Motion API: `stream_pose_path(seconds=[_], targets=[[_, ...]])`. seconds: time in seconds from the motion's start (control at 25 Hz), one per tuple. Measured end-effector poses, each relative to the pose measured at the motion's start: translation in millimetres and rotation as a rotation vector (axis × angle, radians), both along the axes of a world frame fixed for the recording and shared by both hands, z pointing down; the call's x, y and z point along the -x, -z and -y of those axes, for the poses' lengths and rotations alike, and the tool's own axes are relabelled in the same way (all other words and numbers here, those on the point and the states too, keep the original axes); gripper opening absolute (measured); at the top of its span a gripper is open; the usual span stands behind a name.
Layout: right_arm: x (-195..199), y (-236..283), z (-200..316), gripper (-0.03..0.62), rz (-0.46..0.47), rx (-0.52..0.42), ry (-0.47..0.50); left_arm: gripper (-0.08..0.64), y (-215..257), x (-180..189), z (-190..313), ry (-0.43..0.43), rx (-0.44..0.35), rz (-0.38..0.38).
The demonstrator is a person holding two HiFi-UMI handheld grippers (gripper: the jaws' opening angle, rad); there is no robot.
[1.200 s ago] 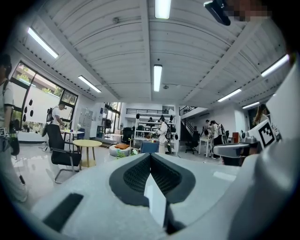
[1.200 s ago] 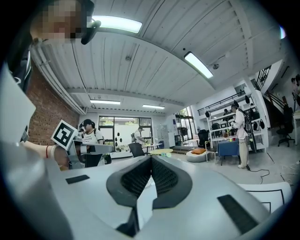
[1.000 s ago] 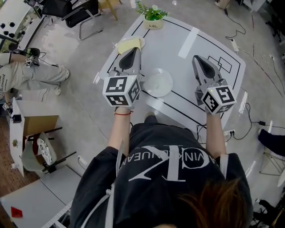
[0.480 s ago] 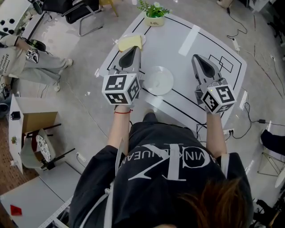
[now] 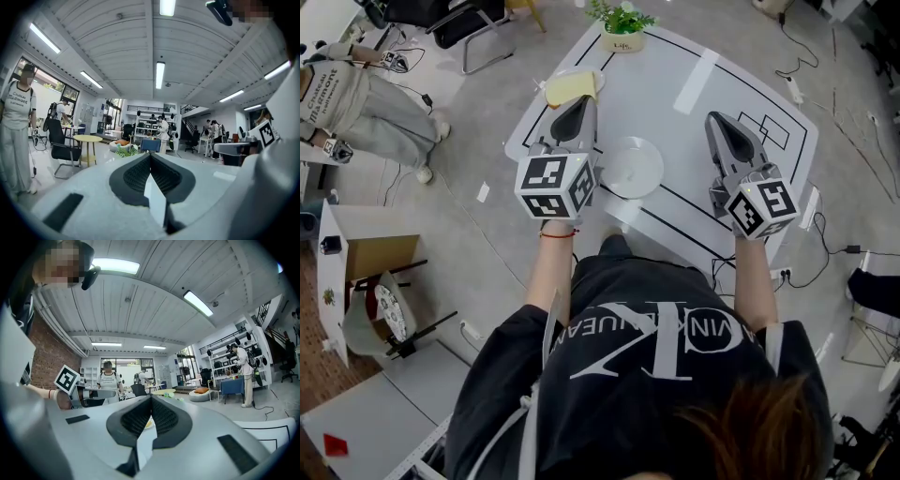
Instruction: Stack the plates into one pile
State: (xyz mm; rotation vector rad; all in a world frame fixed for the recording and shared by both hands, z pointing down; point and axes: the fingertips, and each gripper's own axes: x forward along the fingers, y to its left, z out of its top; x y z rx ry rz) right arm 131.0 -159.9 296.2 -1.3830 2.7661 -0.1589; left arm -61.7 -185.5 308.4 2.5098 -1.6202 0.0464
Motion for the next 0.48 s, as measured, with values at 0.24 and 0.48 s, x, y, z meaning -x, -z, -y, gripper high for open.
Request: stream_pose_path(seconds=[0.24,0.48], targets=[[0.8,1.9,-1.8,0.0,-0.011,-0.016,0.012,0.009,-1.1,-0.2,0.8,-0.004,0.001,0.0],[7.3,-0.5,-6.1,0.0,-0.046,-0.008,0.031,0.009,0.3,0.7,-0.7,-0.007,0.001,-0.002]])
